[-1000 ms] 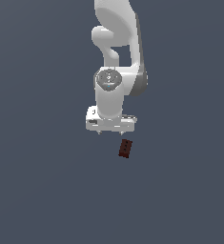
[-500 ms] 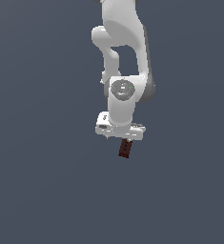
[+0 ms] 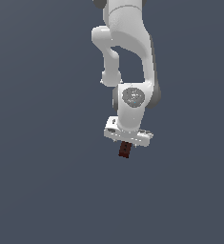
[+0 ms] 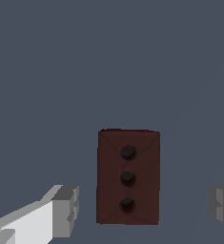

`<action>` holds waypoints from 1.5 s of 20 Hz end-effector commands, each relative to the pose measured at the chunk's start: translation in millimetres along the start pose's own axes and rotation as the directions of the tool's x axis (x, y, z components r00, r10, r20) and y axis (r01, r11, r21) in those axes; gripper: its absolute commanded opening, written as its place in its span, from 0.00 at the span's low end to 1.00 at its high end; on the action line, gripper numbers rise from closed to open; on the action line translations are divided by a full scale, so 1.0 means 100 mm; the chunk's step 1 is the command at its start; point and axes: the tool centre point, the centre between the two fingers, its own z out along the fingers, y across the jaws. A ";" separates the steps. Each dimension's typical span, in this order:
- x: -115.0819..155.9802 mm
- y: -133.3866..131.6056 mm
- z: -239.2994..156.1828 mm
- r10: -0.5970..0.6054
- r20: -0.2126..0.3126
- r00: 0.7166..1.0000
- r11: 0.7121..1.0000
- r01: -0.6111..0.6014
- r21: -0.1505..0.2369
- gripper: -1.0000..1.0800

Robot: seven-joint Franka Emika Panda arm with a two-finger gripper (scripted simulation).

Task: Pick up the object and move it to a goal position.

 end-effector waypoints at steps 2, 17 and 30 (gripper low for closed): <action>0.00 -0.05 0.04 0.018 -0.005 1.000 1.000 -0.018 0.001 0.96; -0.01 -0.06 0.45 0.021 -0.006 1.000 1.000 -0.021 0.002 0.96; 0.00 -0.07 0.55 0.022 -0.006 1.000 1.000 -0.022 0.002 0.00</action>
